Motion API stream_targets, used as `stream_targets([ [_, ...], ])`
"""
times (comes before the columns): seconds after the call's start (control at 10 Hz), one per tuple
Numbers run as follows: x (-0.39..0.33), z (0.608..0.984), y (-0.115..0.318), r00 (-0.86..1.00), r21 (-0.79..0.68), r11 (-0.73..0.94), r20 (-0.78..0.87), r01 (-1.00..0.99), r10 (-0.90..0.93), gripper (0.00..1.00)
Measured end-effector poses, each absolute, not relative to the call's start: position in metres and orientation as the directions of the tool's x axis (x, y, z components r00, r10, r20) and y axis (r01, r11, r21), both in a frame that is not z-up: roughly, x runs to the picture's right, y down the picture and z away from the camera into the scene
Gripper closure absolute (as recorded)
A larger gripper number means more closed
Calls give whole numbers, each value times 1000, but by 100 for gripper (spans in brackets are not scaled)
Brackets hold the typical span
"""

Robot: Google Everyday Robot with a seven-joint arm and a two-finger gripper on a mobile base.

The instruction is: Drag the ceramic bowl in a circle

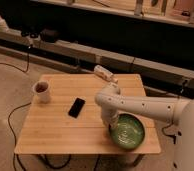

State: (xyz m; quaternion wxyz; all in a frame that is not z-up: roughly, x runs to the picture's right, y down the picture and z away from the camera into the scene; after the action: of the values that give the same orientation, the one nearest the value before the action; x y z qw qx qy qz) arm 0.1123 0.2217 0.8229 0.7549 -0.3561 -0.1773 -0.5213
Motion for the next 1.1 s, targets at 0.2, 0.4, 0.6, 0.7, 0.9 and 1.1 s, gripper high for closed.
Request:
stream_targets([
  [0.2,139,835,208,469,-407,261,583,875,-663,85],
  [0.4,161,850,183,534,-440,327,520,836,-666,85],
  [0.6,172,867,151,578,-451,382,468,807,-669,85],
  [0.7,172,876,136,591,-449,402,450,798,-670,85],
  [0.9,149,893,110,584,-416,421,446,806,-678,85],
  [1.1,114,902,102,549,-381,402,469,833,-692,85],
])
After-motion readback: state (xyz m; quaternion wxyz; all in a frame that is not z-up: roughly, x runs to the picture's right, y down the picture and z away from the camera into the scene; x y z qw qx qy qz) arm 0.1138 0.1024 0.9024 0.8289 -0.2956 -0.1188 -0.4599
